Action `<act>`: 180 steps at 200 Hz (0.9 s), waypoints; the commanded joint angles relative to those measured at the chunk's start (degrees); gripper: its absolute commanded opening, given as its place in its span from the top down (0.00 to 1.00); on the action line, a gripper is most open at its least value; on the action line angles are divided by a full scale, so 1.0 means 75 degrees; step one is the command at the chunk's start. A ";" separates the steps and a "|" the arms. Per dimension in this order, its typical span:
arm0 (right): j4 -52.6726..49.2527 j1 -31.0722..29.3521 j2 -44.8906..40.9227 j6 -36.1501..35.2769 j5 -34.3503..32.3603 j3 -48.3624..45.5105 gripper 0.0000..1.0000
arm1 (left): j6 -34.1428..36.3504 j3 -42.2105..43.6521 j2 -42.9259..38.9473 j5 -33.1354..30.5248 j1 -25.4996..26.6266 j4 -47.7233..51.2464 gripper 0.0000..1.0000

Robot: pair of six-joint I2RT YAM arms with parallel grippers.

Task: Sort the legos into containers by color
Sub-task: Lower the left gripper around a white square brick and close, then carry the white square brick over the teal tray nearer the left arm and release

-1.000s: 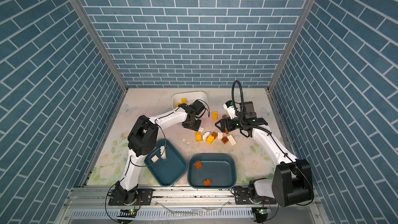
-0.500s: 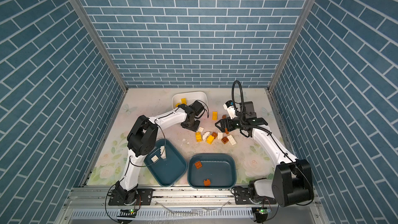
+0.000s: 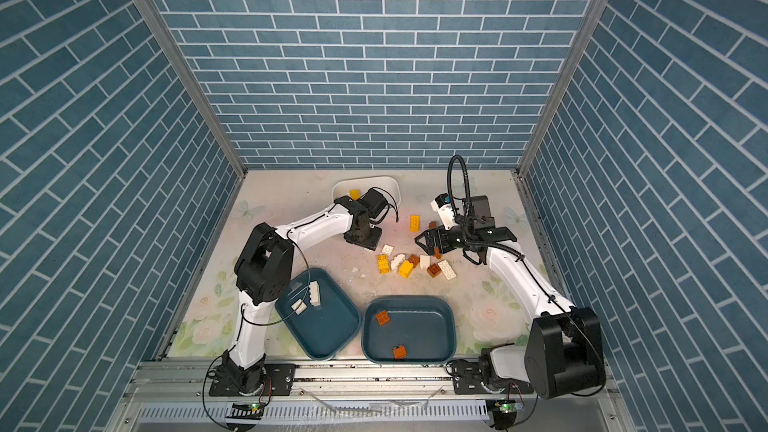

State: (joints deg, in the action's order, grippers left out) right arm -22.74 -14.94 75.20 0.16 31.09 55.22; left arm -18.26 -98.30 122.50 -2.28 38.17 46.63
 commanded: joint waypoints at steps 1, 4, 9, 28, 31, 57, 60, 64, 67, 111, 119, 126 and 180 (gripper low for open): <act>-0.0108 0.0036 -0.0063 -0.0008 0.0070 -0.0091 0.02 | 0.0178 0.0015 0.0240 0.0277 -0.0004 -0.0076 0.43; -0.0117 0.0038 -0.0065 -0.0004 0.0063 -0.0091 0.02 | 0.0194 -0.0001 0.0267 0.0270 -0.0001 -0.0077 0.43; -0.0129 0.0040 -0.0066 -0.0020 0.0073 -0.0081 0.02 | 0.0239 -0.0012 0.0305 0.0277 -0.0014 -0.0077 0.43; -0.0166 0.0053 -0.0086 -0.0022 0.0061 -0.0074 0.02 | 0.0359 -0.0058 0.0445 0.0304 -0.0059 -0.0051 0.44; -0.0183 0.0058 -0.0083 -0.0022 0.0056 -0.0074 0.02 | 0.0385 -0.0063 0.0464 0.0304 -0.0062 -0.0052 0.45; -0.0192 0.0073 -0.0101 -0.0032 0.0051 -0.0075 0.02 | 0.0541 -0.0067 0.0533 0.0363 -0.0062 0.0004 0.47; -0.0189 0.0075 -0.0101 -0.0025 0.0060 -0.0077 0.02 | 0.0556 -0.0056 0.0541 0.0356 -0.0062 -0.0005 0.47; -0.0190 0.0081 -0.0090 -0.0022 0.0051 -0.0080 0.02 | 0.0568 -0.0037 0.0539 0.0352 -0.0062 -0.0007 0.47; -0.0180 0.0082 -0.0089 -0.0023 0.0054 -0.0075 0.02 | 0.0576 -0.0031 0.0552 0.0338 -0.0064 -0.0007 0.48; -0.0182 0.0077 -0.0054 -0.0022 0.0059 -0.0025 0.02 | 0.0674 -0.0154 0.0363 0.0241 -0.0119 0.0221 0.71; -0.0173 0.0078 -0.0042 -0.0024 0.0073 -0.0015 0.02 | 0.0664 -0.0174 0.0253 0.0232 -0.0134 0.0304 0.72; -0.0168 0.0081 -0.0024 -0.0023 0.0089 0.0003 0.02 | 0.0654 -0.0173 0.0125 0.0276 -0.0150 0.0388 0.72; -0.0143 0.0061 0.0253 0.0018 0.0449 0.0383 0.02 | 0.0006 0.1055 -0.1765 0.0626 -0.0155 0.1142 0.72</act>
State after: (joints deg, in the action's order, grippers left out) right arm -23.20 -14.57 75.68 0.16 31.92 55.59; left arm -15.16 -94.94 117.80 1.04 37.23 49.91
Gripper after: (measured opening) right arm 0.979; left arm 0.339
